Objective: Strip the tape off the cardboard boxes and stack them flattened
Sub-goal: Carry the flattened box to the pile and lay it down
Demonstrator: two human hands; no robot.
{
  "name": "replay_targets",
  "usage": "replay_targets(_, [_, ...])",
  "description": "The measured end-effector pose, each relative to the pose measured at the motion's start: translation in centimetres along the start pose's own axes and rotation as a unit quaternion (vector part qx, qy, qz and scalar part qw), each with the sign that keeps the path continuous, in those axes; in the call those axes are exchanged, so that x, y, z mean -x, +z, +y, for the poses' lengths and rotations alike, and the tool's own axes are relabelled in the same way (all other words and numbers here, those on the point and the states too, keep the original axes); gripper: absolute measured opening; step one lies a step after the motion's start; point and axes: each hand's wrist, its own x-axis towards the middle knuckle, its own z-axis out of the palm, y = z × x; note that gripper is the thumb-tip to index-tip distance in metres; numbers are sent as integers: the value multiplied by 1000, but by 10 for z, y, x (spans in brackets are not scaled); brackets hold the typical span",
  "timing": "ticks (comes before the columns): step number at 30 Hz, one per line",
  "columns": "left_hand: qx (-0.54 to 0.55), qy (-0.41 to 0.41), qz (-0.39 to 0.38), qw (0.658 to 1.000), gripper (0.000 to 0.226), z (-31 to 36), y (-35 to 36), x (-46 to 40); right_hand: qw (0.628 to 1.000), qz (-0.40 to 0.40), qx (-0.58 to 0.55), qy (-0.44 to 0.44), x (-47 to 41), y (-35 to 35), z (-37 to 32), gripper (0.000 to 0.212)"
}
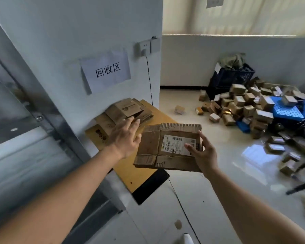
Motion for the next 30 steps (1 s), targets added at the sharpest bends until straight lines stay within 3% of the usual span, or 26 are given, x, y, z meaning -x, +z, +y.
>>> replay_targets(13, [2,-226,-13,974,64,-8,23,-101,981,-194,-29,-11,-222,72,-13,87])
replay_targets(30, [25,-310,-70,948,68,-175,115,-248,949,-313,38,5,-388,282,-8,88])
